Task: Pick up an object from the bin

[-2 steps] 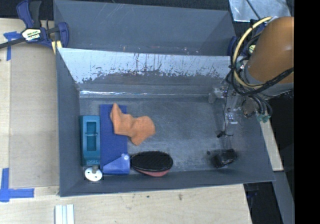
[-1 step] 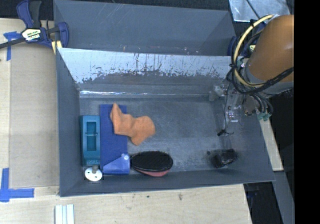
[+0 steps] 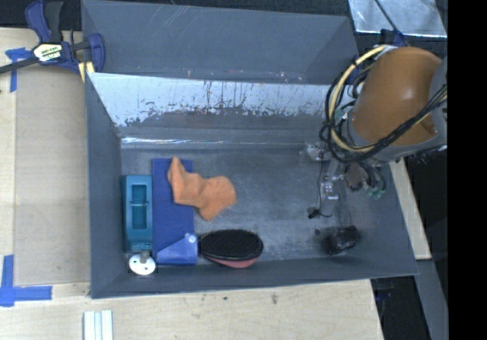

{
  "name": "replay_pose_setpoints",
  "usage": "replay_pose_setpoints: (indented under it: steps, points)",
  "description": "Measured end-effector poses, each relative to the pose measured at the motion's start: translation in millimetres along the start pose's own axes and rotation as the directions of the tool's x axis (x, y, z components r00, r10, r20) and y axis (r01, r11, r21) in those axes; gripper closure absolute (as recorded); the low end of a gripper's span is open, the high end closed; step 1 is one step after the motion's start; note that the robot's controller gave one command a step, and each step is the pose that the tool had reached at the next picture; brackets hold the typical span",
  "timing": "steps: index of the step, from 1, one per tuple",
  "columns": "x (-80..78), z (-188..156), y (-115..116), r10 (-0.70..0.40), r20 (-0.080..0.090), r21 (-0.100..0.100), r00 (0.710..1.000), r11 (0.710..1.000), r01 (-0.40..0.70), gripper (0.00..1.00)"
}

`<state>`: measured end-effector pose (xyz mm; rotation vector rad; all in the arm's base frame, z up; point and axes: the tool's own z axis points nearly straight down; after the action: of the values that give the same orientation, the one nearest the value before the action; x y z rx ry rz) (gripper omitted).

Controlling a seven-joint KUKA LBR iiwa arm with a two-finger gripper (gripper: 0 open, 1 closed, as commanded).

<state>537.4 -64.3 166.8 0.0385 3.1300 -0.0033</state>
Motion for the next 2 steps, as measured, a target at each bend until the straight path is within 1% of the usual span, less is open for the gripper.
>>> replay_pose_setpoints:
  steps: [1,2]
  points:
    - [3.9,33,57,-0.077,-0.011,-0.002,0.997,0.997,0.077,0.0]
    - [-41.2,66,82,-0.062,-0.005,-0.005,0.998,0.998,0.062,0.0]
